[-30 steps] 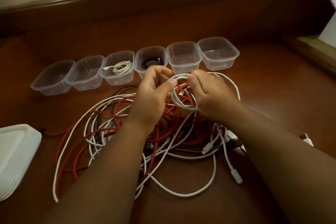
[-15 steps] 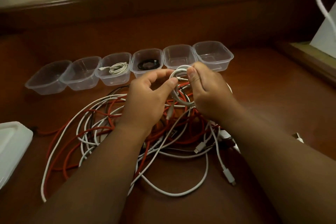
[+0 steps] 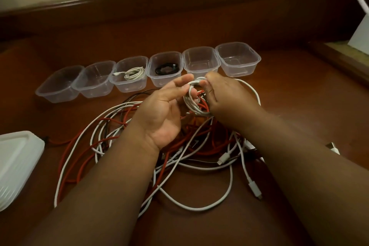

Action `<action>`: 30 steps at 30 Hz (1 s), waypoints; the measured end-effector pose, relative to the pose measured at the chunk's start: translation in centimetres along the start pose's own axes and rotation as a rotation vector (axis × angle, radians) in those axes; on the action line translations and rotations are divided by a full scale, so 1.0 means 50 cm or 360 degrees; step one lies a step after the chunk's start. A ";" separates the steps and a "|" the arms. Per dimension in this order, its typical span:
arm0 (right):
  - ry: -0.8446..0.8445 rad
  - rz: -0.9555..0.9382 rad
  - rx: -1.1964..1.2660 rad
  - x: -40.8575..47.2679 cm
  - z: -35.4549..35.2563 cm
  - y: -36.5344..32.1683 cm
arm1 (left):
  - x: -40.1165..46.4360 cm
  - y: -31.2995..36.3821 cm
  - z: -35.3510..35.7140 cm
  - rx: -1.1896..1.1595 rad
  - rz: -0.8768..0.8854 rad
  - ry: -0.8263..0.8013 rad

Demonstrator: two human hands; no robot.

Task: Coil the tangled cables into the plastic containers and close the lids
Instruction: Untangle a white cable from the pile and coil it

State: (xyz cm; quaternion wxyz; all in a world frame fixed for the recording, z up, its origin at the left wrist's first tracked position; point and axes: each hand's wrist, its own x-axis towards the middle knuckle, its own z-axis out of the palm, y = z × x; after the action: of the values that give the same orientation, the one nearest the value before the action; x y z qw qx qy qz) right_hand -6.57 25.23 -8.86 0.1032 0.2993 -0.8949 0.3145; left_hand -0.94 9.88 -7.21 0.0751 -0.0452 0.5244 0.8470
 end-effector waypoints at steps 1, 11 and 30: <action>0.0009 0.0000 -0.0001 0.000 0.000 0.000 | 0.000 -0.001 0.001 0.0036 0.0027 0.0015; 0.0250 -0.0055 -0.0010 -0.011 -0.002 -0.016 | 0.004 -0.023 0.004 0.1482 0.0762 0.0611; 0.0225 0.0285 0.1009 0.001 0.004 0.007 | -0.004 0.006 -0.004 0.1602 0.0628 0.0589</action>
State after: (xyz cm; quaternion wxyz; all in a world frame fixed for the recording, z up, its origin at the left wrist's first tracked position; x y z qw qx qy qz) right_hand -6.82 25.30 -9.20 0.0386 0.2141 -0.7660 0.6049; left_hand -0.82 9.55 -6.98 -0.1651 -0.0527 0.8661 0.4688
